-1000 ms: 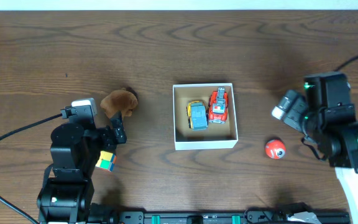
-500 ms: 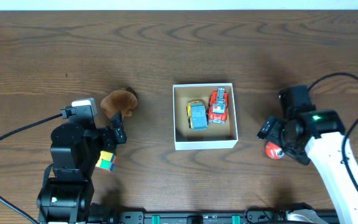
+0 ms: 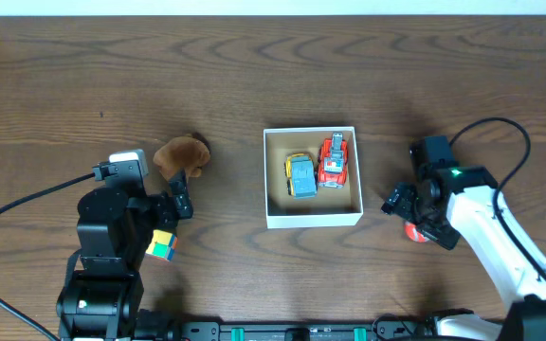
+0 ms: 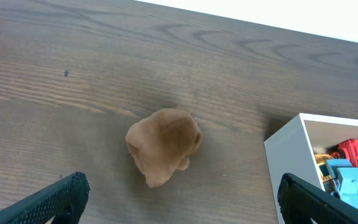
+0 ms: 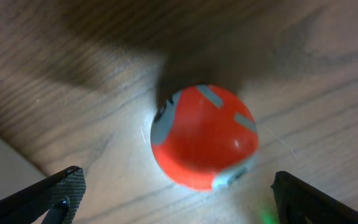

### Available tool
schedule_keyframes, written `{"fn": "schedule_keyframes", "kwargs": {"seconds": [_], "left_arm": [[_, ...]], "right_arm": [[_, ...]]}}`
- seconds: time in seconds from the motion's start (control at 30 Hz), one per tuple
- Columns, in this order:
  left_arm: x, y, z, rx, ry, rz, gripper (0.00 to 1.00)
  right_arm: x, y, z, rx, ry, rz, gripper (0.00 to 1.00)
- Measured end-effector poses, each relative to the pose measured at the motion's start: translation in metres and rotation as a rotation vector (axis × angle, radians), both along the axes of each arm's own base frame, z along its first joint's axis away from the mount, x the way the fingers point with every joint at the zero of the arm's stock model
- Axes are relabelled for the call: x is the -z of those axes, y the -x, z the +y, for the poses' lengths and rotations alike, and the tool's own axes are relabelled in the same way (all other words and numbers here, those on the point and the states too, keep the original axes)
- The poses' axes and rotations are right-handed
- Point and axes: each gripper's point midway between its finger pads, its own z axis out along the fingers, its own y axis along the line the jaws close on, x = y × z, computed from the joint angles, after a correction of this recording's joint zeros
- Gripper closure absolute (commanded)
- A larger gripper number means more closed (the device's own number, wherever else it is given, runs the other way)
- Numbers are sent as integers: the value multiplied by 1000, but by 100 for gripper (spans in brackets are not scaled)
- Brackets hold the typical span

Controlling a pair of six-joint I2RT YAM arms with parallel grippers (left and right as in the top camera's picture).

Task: Pack container
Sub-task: 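Move the right gripper over the red ball and grasp it, then lift the red ball and carry it left toward the white box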

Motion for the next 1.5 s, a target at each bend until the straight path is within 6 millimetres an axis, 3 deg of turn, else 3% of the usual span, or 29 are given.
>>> {"fn": "schedule_keyframes", "kwargs": {"seconds": [0.23, 0.67, 0.77, 0.9, 1.13, 1.23, 1.33, 1.5], "left_arm": [[0, 0, 0, 0, 0, 0, 2], [0, 0, 0, 0, 0, 0, 2], [0, 0, 0, 0, 0, 0, 2], [0, 0, 0, 0, 0, 0, 2], [0, 0, 0, 0, 0, 0, 2], [0, 0, 0, 0, 0, 0, 2], [0, 0, 0, 0, 0, 0, 2], [0, 0, 0, 0, 0, 0, 2]], "right_arm": [[17, -3, 0, 0, 11, 42, 12], [22, -3, -1, 3, 16, 62, 54], [22, -3, -1, -1, 15, 61, 78], [22, -5, 0, 1, 12, 54, 98], [21, -8, 1, -6, 10, 43, 99], [8, -23, 3, -41, 7, 9, 99], [-22, -52, 7, -82, 18, -74, 99], [-110, -115, 41, -248, 23, -341, 99]]}}
